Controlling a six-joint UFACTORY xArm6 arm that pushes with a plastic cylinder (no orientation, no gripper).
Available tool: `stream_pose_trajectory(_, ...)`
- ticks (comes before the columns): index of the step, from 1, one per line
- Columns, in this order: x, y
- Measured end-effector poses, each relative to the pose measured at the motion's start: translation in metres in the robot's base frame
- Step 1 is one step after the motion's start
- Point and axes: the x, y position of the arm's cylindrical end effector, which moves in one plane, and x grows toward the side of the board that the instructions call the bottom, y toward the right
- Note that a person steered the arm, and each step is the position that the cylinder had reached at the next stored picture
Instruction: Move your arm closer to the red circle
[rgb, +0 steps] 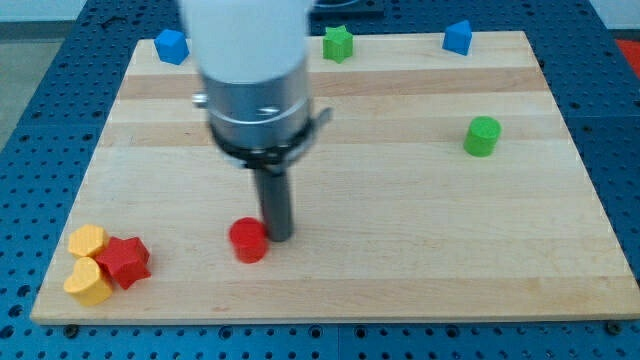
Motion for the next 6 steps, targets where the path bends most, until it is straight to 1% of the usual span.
stream_pose_trajectory(1, 0.0, -0.051)
stream_pose_trajectory(2, 0.0, -0.04)
stream_pose_trajectory(3, 0.002, -0.013)
stream_pose_trajectory(4, 0.031, -0.013)
stream_pose_trajectory(5, 0.064, -0.029)
stream_pose_trajectory(6, 0.055, -0.084)
